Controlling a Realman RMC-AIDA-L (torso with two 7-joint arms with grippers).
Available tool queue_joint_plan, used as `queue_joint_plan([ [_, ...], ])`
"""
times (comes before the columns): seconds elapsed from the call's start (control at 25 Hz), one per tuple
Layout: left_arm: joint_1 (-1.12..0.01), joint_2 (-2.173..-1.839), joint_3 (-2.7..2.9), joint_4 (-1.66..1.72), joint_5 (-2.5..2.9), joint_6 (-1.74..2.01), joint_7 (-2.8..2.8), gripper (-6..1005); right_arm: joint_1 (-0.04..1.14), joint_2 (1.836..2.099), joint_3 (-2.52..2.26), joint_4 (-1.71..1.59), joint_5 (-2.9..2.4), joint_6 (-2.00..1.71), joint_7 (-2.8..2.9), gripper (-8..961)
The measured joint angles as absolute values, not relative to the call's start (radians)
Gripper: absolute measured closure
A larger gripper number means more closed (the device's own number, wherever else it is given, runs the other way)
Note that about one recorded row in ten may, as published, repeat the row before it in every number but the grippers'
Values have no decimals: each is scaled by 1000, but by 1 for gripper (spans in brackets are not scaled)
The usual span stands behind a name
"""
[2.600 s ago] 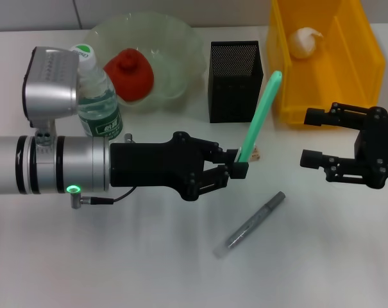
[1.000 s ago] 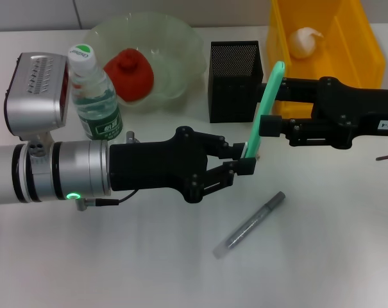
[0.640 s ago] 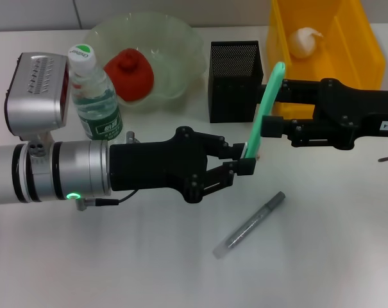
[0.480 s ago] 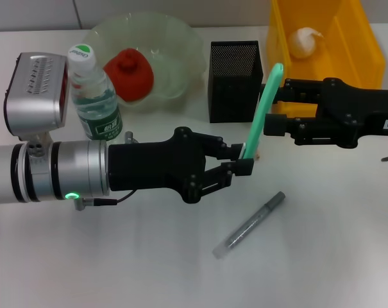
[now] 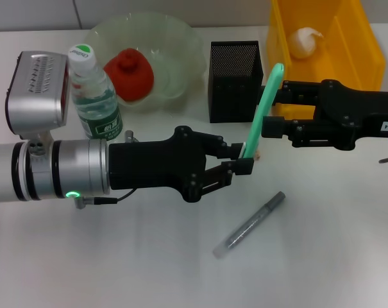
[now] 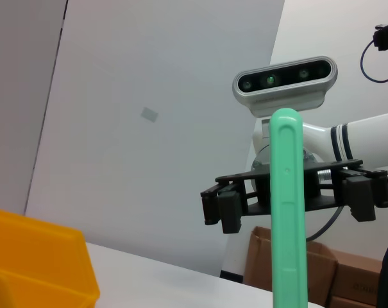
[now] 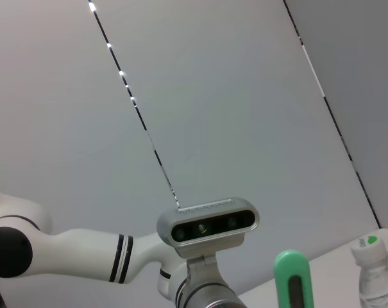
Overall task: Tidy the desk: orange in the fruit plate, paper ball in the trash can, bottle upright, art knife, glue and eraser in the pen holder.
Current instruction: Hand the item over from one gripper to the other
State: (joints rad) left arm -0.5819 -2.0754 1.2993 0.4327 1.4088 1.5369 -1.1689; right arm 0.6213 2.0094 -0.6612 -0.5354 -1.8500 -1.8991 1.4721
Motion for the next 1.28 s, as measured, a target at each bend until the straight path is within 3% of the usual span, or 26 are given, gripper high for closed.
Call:
queue_joint_plan([
  [0.52,-584,-2075,1299,433,1407,1539,-1169,797,623,2010,-661,-537,-1852,-1899,1468,230],
  [0.72,-585,-2076,1299,436,1404,1544,-1169,797,622,2010,-661,-537,-1852,-1898,1456,374],
  [1.28,-602,-2079,1294,439,1391,1557,-1179,798,620,2029,-667,-528,-1900,-1872,1402,383],
])
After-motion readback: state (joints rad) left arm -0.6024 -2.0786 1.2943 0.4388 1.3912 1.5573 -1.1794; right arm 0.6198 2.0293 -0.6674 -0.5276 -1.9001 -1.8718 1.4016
